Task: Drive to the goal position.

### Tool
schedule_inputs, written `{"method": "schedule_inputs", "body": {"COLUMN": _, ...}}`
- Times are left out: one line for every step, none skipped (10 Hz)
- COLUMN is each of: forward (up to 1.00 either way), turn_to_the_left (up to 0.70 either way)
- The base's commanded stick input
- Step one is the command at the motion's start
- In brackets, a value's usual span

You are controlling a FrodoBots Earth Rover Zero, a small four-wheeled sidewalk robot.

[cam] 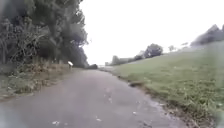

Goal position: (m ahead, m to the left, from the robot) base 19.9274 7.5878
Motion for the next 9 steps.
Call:
{"method": "schedule_inputs", "body": {"forward": 0.70, "turn_to_the_left": 0.00}}
{"method": "schedule_inputs", "body": {"forward": 0.70, "turn_to_the_left": 0.00}}
{"method": "schedule_inputs", "body": {"forward": 0.70, "turn_to_the_left": 0.00}}
{"method": "schedule_inputs", "body": {"forward": 0.70, "turn_to_the_left": 0.00}}
{"method": "schedule_inputs", "body": {"forward": 0.70, "turn_to_the_left": 0.00}}
{"method": "schedule_inputs", "body": {"forward": 0.70, "turn_to_the_left": 0.27}}
{"method": "schedule_inputs", "body": {"forward": 0.70, "turn_to_the_left": 0.27}}
{"method": "schedule_inputs", "body": {"forward": 0.70, "turn_to_the_left": 0.27}}
{"method": "schedule_inputs", "body": {"forward": 0.70, "turn_to_the_left": 0.27}}
